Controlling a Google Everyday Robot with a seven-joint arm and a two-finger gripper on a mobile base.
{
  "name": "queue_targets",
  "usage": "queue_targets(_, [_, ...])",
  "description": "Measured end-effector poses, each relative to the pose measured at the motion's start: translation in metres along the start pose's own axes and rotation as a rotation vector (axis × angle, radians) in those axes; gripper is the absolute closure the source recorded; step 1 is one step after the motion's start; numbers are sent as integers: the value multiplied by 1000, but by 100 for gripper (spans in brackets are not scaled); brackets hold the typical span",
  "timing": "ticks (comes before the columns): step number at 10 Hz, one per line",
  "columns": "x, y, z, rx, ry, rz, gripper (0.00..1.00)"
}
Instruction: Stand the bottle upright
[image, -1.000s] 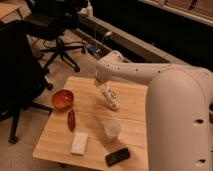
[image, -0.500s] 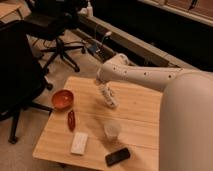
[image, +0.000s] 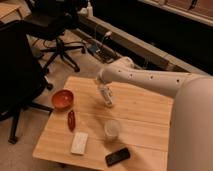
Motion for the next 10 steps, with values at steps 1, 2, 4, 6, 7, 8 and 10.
queue_targets(1, [-1,-1,-2,-1,-30,13,98])
queue_targets(2, [-3,-2,-5,-6,-69,31,98])
queue_targets(4, [-3,0,-8,-21,-118,54,98])
queue_targets(6, [-4,10,-10,-54,-176,61,98])
queue_targets(7, [-5,14,-11,-66,-203,54,98])
queue_targets(8, [-6,15,-13,-71,-222,46,98])
queue_targets(10, [-6,12,-19,-68,-255,27,98])
